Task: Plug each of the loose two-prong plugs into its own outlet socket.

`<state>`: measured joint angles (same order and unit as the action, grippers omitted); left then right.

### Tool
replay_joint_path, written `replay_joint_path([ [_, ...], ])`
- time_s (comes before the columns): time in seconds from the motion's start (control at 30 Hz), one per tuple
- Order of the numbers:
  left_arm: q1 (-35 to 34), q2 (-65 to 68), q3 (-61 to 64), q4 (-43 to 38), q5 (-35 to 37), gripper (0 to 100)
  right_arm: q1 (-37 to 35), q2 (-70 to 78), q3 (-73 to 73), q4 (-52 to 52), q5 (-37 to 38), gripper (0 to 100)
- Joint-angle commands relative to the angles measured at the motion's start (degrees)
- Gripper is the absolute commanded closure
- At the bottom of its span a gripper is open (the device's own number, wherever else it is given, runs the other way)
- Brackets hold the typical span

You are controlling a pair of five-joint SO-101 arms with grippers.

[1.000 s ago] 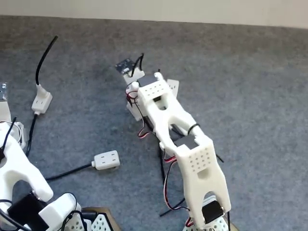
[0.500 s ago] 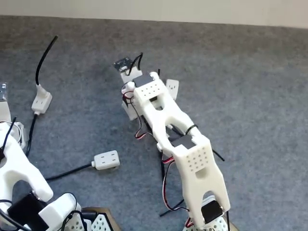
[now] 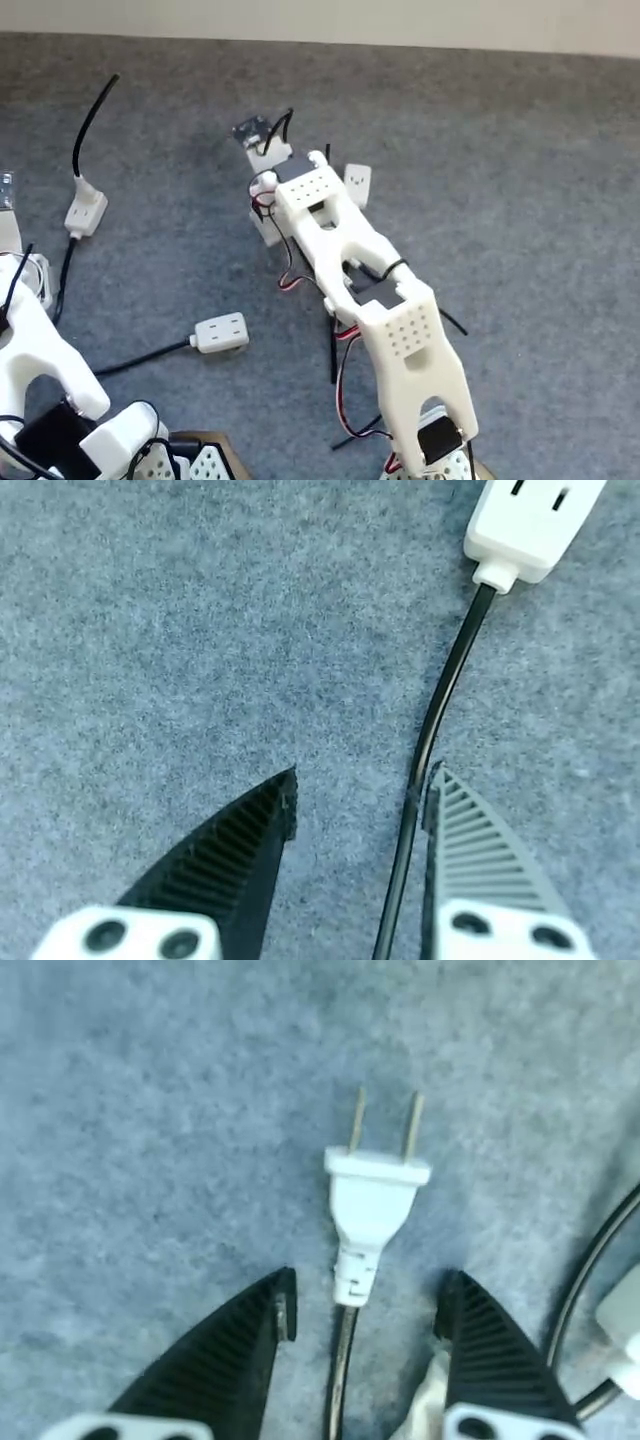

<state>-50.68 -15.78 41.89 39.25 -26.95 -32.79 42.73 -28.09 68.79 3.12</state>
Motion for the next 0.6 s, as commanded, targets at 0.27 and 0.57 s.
replay_joint_path([
  [0.27, -0.2, -0.4, -0.1, -0.7, -0.4, 78, -1.6, 3.7, -2.9, -2.1, -0.2, 84.9],
  [0.57, 0.0, -0.4, 1.5, -0.8, -0.4, 78, -1.7, 6.7, -5.7, -2.8, 4.0, 99.2],
])
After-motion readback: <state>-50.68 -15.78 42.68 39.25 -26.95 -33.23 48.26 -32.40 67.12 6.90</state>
